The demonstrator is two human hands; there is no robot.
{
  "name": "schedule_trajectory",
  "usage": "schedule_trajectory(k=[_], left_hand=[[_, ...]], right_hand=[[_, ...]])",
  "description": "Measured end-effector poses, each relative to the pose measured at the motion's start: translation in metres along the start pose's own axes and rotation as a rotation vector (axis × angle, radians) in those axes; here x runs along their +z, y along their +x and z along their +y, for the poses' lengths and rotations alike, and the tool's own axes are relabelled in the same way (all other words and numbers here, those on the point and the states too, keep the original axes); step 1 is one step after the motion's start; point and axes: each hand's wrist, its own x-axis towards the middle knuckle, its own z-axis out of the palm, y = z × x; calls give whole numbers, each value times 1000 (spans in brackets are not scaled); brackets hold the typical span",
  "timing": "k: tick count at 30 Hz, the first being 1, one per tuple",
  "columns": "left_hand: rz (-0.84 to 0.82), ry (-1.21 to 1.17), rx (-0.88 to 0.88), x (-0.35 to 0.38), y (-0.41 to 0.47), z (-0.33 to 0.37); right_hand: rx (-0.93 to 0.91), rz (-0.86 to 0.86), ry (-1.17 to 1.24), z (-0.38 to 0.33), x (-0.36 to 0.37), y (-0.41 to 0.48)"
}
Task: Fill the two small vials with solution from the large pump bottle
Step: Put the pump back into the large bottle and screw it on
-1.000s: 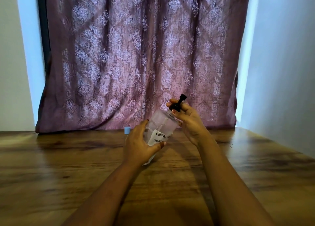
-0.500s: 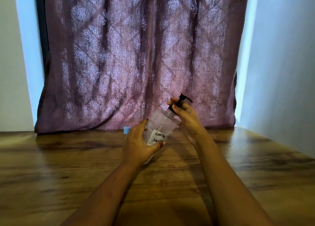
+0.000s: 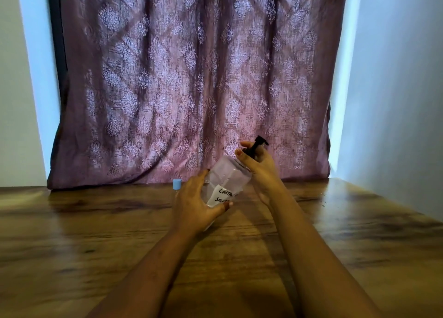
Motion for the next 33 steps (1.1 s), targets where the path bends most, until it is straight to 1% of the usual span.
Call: schedule_trajectory(k=[3, 6, 9, 13, 22, 24, 28, 30, 33], left_hand=[[25, -21, -14, -4, 3, -4], [9, -67, -26, -6, 4, -5], [-25, -115, -34, -6, 5, -4], [-12, -102, -10, -4, 6, -1], [45, 26, -9, 1, 5, 1], [48, 40, -22, 1, 3, 1], [60, 54, -57, 1, 2, 0], [79, -94, -110, -3, 3, 3], [71, -443, -242, -8, 7, 5]], right_hand=[[57, -116, 15, 2, 2, 1], [50, -135, 11, 0, 3, 0], [4, -81, -28, -1, 4, -2], [-32, -16, -39, 0, 6, -3], [-75, 158, -43, 4, 19, -3], [-67, 121, -26, 3, 17, -3], [-10, -37, -29, 7, 11, -3], [73, -158, -54, 13, 8, -3], [272, -313, -97, 24, 3, -6]])
